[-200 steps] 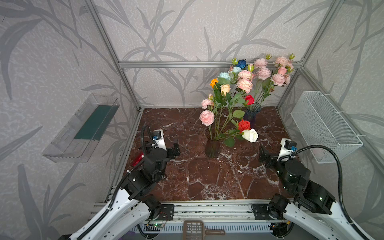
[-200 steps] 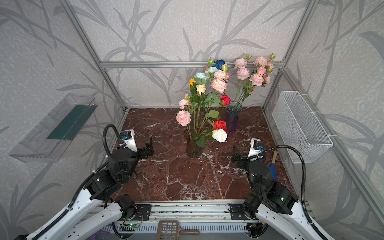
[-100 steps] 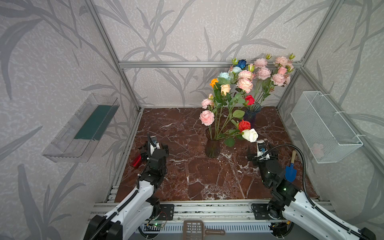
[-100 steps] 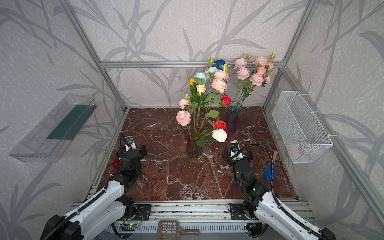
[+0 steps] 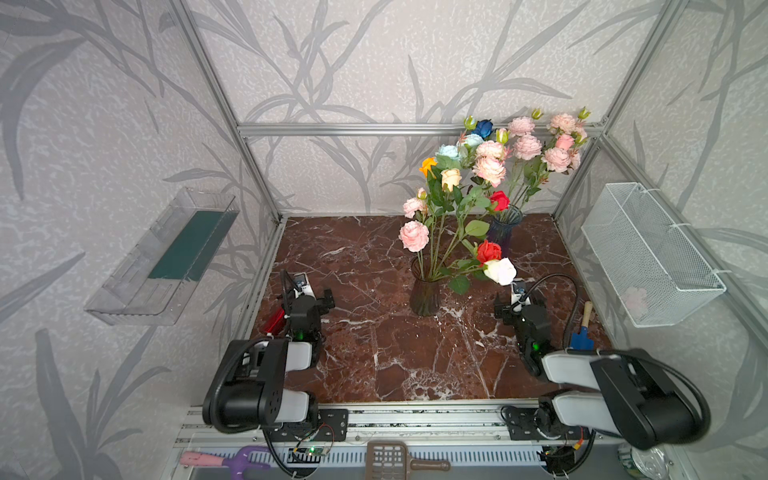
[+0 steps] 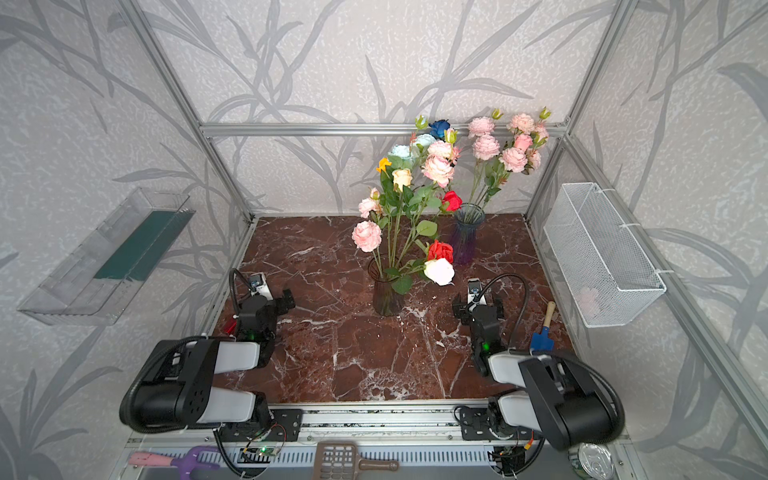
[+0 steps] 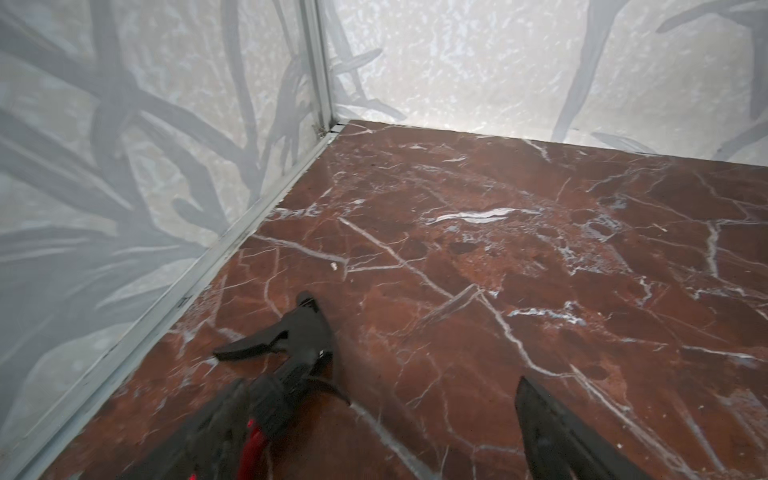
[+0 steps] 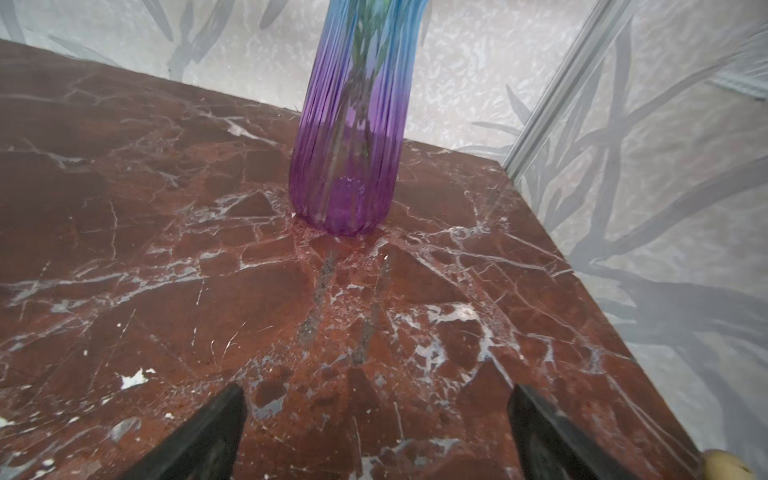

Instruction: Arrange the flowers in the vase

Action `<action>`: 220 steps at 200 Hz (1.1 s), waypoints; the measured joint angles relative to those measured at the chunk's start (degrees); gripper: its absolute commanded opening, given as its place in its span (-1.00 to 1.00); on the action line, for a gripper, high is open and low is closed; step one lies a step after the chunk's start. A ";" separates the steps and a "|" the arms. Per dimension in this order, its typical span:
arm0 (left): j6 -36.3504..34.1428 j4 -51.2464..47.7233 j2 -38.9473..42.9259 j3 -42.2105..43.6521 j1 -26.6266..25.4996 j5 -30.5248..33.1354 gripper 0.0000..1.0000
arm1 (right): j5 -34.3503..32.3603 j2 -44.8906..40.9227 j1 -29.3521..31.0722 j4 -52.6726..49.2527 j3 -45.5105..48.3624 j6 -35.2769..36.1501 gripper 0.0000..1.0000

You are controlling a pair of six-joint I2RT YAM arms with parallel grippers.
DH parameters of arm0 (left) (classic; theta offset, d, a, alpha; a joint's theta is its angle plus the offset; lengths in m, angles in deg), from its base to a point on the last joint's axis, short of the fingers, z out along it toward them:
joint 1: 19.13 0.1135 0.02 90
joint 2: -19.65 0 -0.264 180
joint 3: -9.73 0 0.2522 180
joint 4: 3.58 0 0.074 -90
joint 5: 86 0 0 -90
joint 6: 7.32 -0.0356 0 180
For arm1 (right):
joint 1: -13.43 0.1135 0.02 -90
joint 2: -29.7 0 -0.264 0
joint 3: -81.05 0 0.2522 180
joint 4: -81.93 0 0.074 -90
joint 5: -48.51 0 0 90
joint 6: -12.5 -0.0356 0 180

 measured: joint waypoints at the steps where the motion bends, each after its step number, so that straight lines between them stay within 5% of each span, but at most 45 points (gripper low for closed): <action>1: -0.02 0.52 -0.55 -0.17 0.07 -0.26 0.98 | 0.04 0.42 -0.02 0.37 0.00 0.00 0.98; 30: -0.66 -3.43 -4.15 -4.15 0.61 -5.03 0.98 | 3.39 11.87 -1.31 6.12 -2.89 0.70 0.98; 74: -0.87 -4.07 -4.57 -7.58 1.03 -6.34 0.98 | 5.95 9.40 -5.33 -0.15 -12.44 -1.97 0.98; 220: -0.90 -4.35 -4.63 -7.58 1.05 -6.54 0.98 | 7.41 8.68 -5.99 -4.70 -12.68 -3.23 0.98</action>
